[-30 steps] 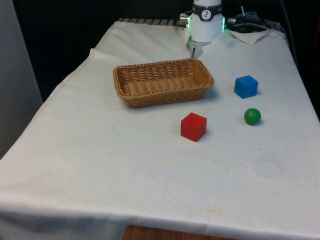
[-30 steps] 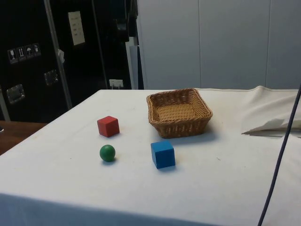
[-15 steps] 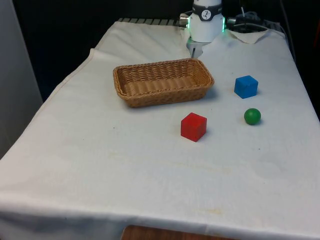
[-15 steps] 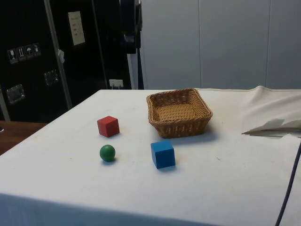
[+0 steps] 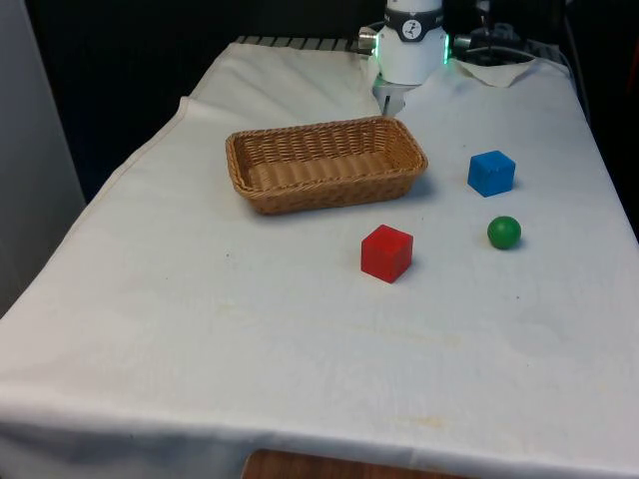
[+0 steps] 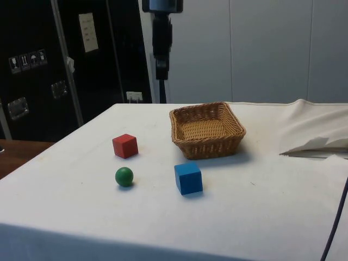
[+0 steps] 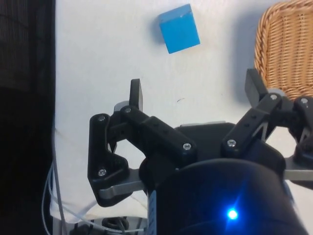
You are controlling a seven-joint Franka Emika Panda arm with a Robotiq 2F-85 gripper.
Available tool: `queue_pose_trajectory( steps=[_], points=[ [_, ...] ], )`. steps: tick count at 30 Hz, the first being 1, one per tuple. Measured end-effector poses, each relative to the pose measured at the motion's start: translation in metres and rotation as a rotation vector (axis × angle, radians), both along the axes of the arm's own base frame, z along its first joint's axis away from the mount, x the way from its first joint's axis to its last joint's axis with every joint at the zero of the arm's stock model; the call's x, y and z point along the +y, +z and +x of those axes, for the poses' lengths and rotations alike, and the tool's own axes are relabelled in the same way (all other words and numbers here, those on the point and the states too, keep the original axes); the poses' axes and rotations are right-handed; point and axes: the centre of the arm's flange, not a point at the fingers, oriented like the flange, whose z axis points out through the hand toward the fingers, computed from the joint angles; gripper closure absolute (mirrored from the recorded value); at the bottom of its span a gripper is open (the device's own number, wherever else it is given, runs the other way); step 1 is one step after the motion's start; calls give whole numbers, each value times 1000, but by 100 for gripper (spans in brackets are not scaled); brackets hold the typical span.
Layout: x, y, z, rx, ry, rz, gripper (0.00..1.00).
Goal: Place all non-red objects into the basket.
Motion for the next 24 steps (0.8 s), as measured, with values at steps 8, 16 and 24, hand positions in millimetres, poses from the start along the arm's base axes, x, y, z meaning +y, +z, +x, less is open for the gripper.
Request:
queue_pose_trajectory(
  steps=[8, 16, 24],
  points=[
    [6, -19, -10, -1, 24, -8, 0],
    [16, -45, -13, 11, 62, -31, 0],
    [26, -68, -15, 23, 101, -53, 0]
  ],
)
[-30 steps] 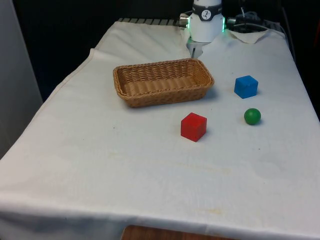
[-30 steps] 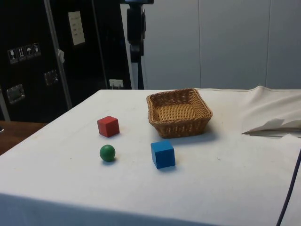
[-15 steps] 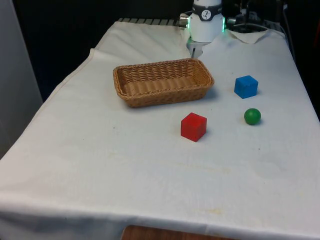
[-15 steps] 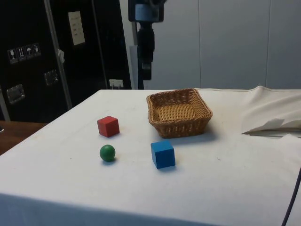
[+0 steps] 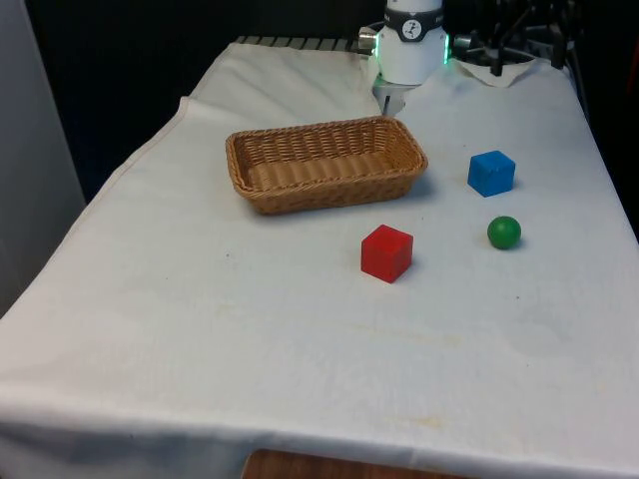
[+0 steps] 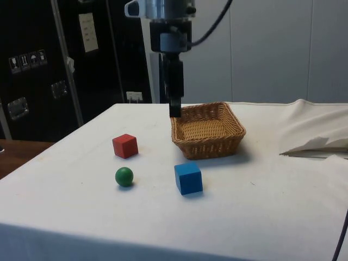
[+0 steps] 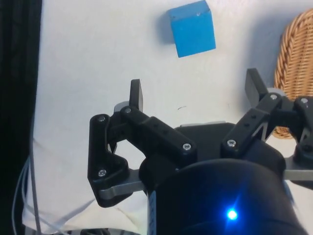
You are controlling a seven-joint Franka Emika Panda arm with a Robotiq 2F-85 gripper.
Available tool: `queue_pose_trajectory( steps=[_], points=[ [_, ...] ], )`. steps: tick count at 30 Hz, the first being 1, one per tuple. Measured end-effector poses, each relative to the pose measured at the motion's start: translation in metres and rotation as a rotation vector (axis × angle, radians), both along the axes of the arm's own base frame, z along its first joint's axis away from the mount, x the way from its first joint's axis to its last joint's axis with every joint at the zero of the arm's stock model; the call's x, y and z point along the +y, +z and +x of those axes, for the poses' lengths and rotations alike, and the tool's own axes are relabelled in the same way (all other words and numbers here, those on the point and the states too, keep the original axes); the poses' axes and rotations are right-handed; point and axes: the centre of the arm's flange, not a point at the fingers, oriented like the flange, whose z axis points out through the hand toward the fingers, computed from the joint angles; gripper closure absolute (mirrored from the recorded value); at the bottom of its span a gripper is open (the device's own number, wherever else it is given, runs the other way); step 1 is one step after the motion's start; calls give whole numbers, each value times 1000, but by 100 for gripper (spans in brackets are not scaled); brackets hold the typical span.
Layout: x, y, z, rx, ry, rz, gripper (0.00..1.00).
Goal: Place all non-red objects into the basket.
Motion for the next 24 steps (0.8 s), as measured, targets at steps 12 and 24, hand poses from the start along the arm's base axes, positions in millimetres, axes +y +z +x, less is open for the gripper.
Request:
queue_pose_trajectory(
  steps=[12, 24],
  points=[
    [5, -25, -8, -14, 40, -12, 0],
    [-9, -55, -20, -21, 43, -3, 0]
  ],
)
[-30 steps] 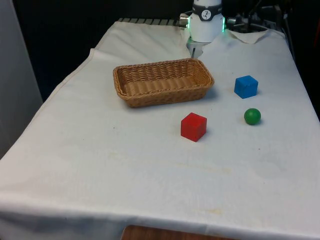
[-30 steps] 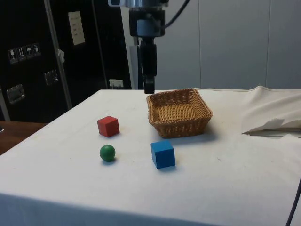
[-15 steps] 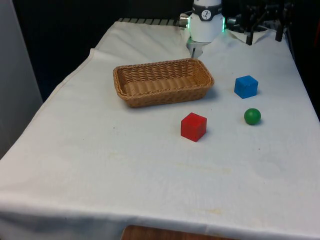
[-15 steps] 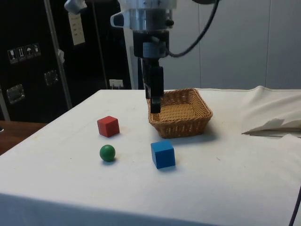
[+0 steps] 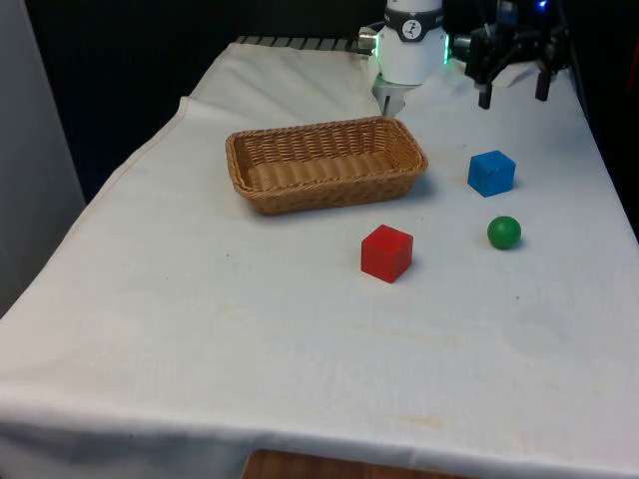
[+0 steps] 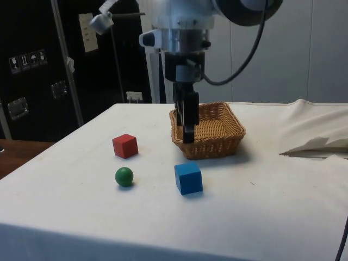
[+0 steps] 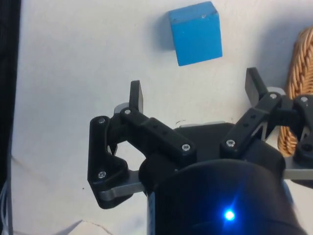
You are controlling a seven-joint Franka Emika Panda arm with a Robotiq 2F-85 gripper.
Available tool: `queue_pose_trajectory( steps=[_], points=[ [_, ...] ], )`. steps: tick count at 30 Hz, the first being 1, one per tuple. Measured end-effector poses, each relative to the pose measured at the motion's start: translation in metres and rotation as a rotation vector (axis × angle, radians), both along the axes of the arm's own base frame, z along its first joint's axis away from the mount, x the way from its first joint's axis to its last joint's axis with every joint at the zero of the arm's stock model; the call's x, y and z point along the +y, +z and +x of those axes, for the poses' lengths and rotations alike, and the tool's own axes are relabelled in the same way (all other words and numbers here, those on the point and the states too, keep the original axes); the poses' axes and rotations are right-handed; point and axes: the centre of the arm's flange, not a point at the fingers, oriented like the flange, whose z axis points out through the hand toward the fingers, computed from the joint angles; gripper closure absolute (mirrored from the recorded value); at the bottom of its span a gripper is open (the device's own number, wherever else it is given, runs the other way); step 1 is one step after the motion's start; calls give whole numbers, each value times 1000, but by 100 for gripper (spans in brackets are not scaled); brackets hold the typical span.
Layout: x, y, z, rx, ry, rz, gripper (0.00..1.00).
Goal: Place all non-red objects into the basket.
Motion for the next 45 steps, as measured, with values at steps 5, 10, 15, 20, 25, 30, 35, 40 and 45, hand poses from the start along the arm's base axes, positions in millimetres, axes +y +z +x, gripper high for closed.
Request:
queue_pose_trajectory(
  steps=[5, 10, 15, 20, 25, 30, 35, 40, 45],
  points=[
    [-3, -8, -4, -5, 0, 4, 0],
    [-5, -21, -4, -12, 1, 12, 0],
    [-4, -29, -3, -17, 4, 18, 0],
    [-4, -36, -4, -16, 8, 20, 0],
    [-1, -48, -4, -17, 28, 23, 0],
    [-1, -56, -4, -18, 48, 25, 0],
    [-1, -57, -3, -18, 49, 26, 0],
    [-2, -58, -3, -16, 47, 25, 0],
    [-7, -64, -1, -6, 45, 21, 0]
  ],
)
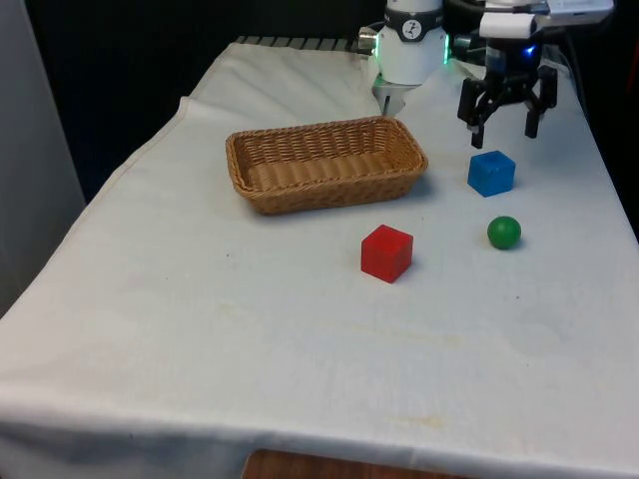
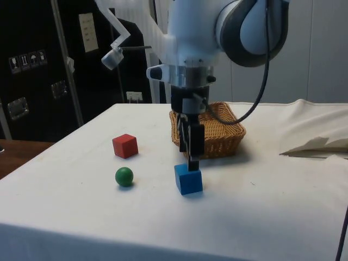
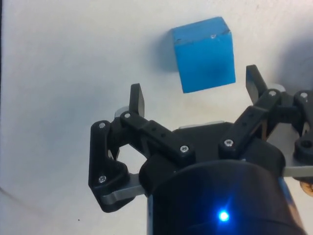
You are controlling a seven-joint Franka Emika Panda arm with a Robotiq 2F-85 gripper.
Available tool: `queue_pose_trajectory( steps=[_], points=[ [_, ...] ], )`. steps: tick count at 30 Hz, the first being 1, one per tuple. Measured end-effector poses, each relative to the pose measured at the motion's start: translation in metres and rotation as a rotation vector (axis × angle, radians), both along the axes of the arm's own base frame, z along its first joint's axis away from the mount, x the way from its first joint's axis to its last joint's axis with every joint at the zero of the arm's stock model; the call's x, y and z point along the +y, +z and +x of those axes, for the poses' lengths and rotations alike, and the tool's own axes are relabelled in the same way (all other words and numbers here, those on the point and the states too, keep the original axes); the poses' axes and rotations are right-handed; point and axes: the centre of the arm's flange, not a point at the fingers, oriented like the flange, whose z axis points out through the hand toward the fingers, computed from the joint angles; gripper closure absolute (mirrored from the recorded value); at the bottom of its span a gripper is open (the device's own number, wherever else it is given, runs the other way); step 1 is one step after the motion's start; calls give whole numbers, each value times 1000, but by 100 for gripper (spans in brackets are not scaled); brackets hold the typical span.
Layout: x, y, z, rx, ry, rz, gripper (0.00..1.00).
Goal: Place all non-red objects into the basket.
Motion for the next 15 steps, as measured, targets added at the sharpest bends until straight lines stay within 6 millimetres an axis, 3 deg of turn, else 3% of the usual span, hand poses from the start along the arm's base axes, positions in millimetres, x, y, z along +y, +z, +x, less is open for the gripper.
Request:
queue_pose_trajectory(
  steps=[15],
  points=[
    [-12, -16, 4, 23, 3, -10, 0]
  ],
)
